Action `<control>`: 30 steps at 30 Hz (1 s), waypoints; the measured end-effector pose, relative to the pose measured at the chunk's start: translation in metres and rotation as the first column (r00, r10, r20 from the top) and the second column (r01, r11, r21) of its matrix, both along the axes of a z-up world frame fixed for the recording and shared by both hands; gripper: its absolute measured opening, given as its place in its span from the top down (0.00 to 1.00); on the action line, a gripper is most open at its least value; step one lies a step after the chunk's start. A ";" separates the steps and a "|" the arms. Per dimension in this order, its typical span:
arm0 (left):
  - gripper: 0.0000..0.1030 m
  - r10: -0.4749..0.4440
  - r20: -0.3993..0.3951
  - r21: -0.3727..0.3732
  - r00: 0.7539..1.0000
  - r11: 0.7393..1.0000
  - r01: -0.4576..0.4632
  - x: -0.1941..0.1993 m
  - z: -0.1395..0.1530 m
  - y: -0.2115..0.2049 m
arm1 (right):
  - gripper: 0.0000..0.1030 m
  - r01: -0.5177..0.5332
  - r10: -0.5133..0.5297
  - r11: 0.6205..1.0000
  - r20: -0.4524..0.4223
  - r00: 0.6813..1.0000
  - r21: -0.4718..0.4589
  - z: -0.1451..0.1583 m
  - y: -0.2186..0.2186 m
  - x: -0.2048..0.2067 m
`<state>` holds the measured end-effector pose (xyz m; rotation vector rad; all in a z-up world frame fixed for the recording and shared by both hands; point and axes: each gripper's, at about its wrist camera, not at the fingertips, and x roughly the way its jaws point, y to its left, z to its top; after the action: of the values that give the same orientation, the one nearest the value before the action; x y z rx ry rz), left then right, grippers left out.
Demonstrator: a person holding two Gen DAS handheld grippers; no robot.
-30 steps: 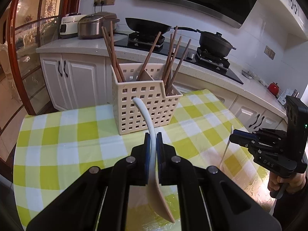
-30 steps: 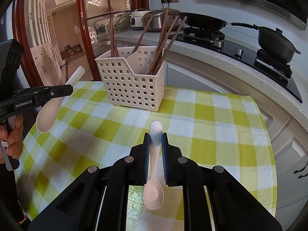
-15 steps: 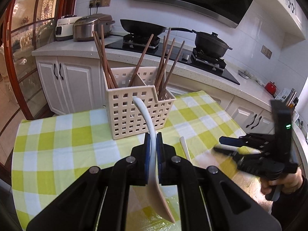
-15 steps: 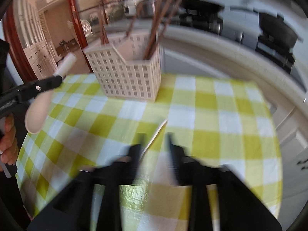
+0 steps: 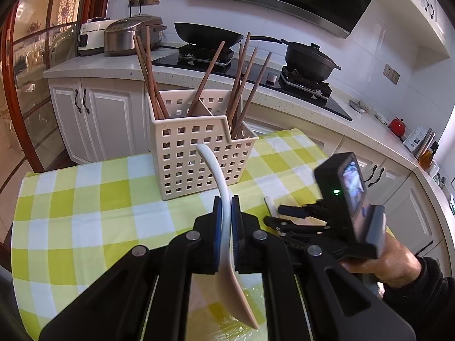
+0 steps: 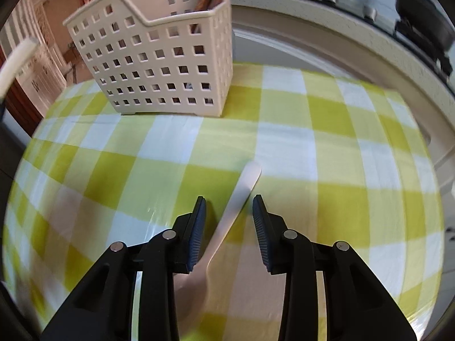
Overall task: Organize utensils
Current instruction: 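Lift both held white spoons and carry them toward the white caddy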
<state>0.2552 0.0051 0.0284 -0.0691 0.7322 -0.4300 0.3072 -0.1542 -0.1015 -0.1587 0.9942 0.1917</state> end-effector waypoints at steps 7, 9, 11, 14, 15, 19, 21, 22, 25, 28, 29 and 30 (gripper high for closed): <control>0.94 -0.009 0.003 0.000 1.000 1.000 0.009 -0.001 0.000 0.000 | 0.91 -0.018 0.016 0.999 0.057 0.998 0.033 0.016 0.002 -0.004; 0.94 -0.007 0.008 -0.002 1.000 1.000 0.008 -0.001 0.001 0.002 | 0.95 -0.024 0.018 0.998 0.098 0.995 0.056 0.030 0.001 -0.012; 0.94 -0.004 0.019 -0.007 1.000 1.000 0.004 -0.001 0.004 0.004 | 0.96 -0.036 0.026 0.997 0.139 0.990 0.069 0.047 0.000 -0.020; 0.94 0.002 0.032 -0.011 0.999 1.000 -0.001 -0.001 0.008 0.005 | 0.96 -0.055 0.041 0.995 0.175 0.984 0.078 0.065 0.000 -0.025; 0.94 0.004 0.034 -0.013 0.999 1.000 -0.003 -0.001 0.010 0.006 | 0.96 -0.063 0.047 0.995 0.187 0.981 0.083 0.072 0.001 -0.028; 0.94 0.007 0.049 -0.015 0.999 1.000 -0.006 -0.003 0.016 0.006 | 0.96 -0.081 0.056 0.992 0.235 0.970 0.097 0.094 0.003 -0.034; 0.94 0.010 0.057 -0.017 0.998 1.000 -0.010 -0.003 0.020 0.006 | 0.96 -0.089 0.057 0.990 0.261 0.964 0.112 0.109 0.002 -0.035; 0.94 0.012 0.063 -0.019 0.998 1.000 -0.011 -0.003 0.023 0.007 | 0.96 -0.089 0.055 0.989 0.276 0.960 0.115 0.115 0.002 -0.034; 0.94 0.015 0.084 -0.029 0.996 0.999 -0.013 -0.002 0.033 0.007 | 0.96 -0.095 0.046 0.988 0.349 0.936 0.124 0.142 0.006 -0.030; 0.94 0.012 0.109 -0.033 0.994 0.999 -0.009 -0.001 0.043 0.005 | 0.96 -0.103 0.040 0.987 0.425 0.904 0.126 0.169 0.013 -0.017; 0.94 0.012 0.115 -0.034 0.993 0.999 -0.008 0.000 0.047 0.004 | 0.96 -0.107 0.039 0.986 0.456 0.889 0.125 0.177 0.017 -0.011; 0.94 0.012 0.120 -0.036 0.993 0.999 -0.008 0.001 0.049 0.003 | 0.96 -0.105 0.035 0.987 0.476 0.879 0.122 0.182 0.020 -0.007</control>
<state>0.2560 0.0084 0.0775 -0.0794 0.6055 -0.4341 0.3002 -0.1346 0.0802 -0.1011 0.4827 0.2758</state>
